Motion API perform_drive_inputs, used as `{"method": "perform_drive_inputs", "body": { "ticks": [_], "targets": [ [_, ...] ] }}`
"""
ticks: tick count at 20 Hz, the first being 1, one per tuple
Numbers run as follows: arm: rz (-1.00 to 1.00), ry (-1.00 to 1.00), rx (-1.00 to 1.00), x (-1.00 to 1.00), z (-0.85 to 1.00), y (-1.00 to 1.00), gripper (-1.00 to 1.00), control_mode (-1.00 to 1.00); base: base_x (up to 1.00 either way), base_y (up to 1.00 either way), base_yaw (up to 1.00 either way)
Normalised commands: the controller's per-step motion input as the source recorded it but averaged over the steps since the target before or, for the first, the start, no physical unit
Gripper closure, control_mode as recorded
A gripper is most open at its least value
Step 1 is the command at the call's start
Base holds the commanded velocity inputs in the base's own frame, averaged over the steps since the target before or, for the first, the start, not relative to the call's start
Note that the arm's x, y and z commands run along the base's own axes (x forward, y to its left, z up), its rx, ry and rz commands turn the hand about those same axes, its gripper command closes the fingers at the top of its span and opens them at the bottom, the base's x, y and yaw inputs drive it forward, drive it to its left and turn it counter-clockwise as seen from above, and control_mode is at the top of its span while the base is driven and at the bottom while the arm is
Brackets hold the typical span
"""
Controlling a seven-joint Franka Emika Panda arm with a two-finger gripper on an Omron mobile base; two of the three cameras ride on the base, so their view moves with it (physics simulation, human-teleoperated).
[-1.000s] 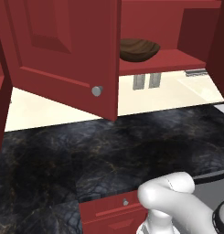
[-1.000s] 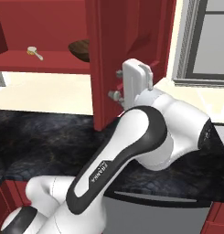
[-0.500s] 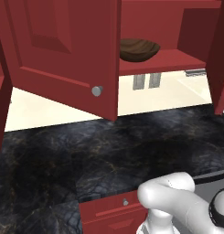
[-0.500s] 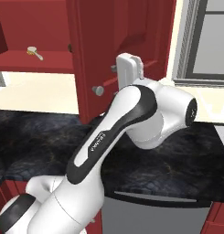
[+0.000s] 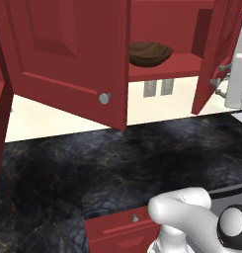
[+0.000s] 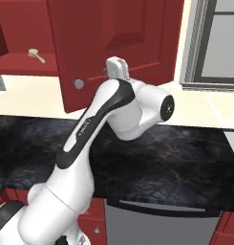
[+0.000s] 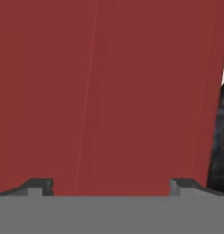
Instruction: Pick the mug and place it in the sink. Pick the bowl and place it in the open cabinet and then close the cabinet.
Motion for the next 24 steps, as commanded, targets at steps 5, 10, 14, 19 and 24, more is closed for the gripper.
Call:
{"method": "perform_drive_inputs", "body": {
  "ticks": [5, 10, 14, 19, 24],
  "targets": [
    [-0.08, 0.00, -0.01, 0.83, -0.08, 0.34, -1.00, -1.00, 0.00, 0.00, 0.00],
    [-0.09, 0.00, 0.00, 0.69, -0.06, 0.23, -1.00, -1.00, 0.00, 0.00, 0.00],
    [-0.10, 0.01, 0.00, 0.72, 0.00, 0.08, -1.00, -1.00, 0.00, 0.00, 0.00],
    [-0.08, 0.05, 0.00, 0.77, 0.00, 0.00, -1.00, -1.00, 0.00, 0.00, 0.00],
    [-0.08, 0.07, 0.00, 0.80, 0.00, 0.00, -1.00, -1.00, 0.00, 0.00, 0.00]
  ]
}}
